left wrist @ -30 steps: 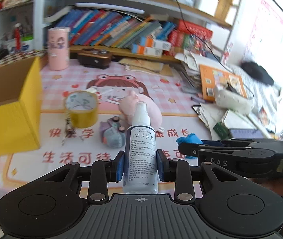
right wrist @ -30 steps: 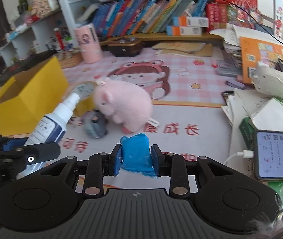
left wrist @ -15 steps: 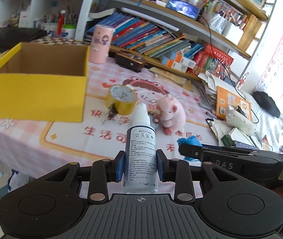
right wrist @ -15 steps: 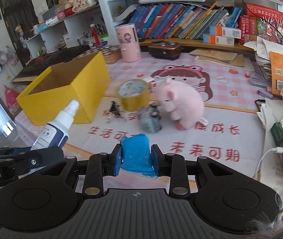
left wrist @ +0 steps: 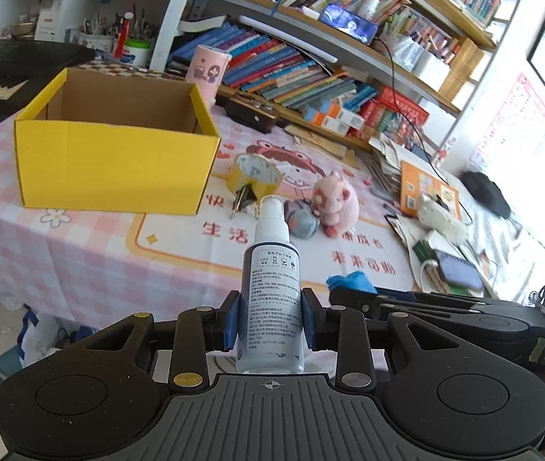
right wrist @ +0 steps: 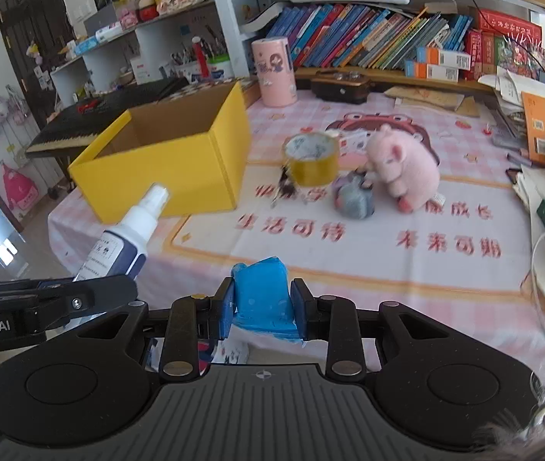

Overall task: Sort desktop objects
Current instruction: 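Carry the spray bottle and blue clip in both grippers toward the yellow box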

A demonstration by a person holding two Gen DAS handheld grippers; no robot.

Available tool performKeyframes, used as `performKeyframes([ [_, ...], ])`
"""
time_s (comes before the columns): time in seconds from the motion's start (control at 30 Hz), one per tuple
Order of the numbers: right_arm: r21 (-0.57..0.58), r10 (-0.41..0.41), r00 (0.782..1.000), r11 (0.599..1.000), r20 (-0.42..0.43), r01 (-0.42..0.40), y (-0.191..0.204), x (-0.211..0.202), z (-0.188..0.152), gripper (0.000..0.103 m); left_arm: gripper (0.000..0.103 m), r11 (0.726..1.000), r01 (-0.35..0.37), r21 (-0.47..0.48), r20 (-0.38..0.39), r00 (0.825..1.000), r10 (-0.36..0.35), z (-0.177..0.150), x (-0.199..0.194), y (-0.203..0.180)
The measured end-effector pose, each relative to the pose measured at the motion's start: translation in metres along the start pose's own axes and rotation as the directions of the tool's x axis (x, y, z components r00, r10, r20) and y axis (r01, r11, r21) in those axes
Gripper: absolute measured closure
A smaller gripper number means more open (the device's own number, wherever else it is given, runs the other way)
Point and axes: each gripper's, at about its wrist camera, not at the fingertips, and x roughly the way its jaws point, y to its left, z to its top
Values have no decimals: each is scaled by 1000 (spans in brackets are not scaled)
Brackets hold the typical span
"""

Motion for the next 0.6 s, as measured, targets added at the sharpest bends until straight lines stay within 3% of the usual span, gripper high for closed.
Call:
performKeyframes([
  [0.6,-14,19,1000,1000,-13,-19,86,-12,-38,75,72,1000,8,-22,10,1000,-8,-32,-68,59],
])
